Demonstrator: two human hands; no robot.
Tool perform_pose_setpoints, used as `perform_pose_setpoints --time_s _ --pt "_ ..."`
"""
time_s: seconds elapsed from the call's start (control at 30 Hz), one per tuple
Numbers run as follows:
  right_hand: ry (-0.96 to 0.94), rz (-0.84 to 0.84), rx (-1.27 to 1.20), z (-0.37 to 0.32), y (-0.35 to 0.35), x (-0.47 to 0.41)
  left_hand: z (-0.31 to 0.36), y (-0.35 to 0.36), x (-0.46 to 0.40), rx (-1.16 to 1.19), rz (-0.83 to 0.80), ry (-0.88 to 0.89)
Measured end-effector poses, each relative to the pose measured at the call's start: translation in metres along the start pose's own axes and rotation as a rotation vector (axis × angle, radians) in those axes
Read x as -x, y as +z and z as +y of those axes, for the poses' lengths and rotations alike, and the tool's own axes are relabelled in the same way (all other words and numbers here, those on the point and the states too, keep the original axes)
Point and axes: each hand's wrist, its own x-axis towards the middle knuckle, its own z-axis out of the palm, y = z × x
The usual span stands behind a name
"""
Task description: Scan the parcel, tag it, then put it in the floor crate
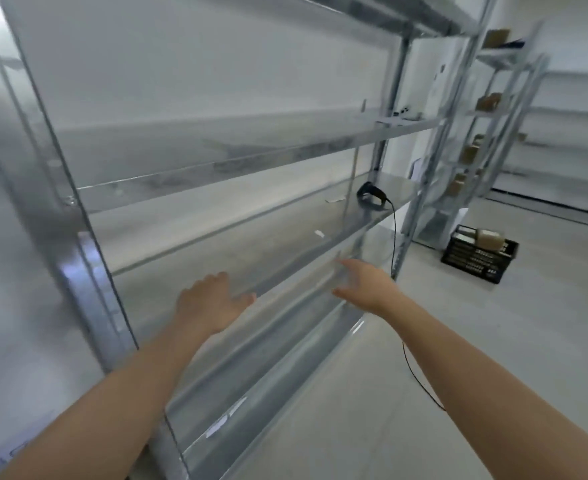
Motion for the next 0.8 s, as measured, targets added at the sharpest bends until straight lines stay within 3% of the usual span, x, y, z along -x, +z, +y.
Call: perform_pose_setpoints --time_s 0.23,0.37,0.5,0.8 --pt "0.065 0.0 0.038 0.08 -0.034 -0.071 0.049 0.006 -0.086 -0.07 -0.009 -0.002" --pt "-0.032 0.005 0.187 0.116 -0.045 -0.117 0.096 0.014 -0.13 -0.218 -0.07 0.099" --pt "-0.13 -0.028 0.334 0.159 -0.061 -0.175 0.149 0.02 -0.179 -0.33 -0.014 0.127" --pt "-0.238 -0.087 0.374 0.269 -0.113 -0.31 0.241 0.07 -0.268 -0.267 -0.003 -0.083"
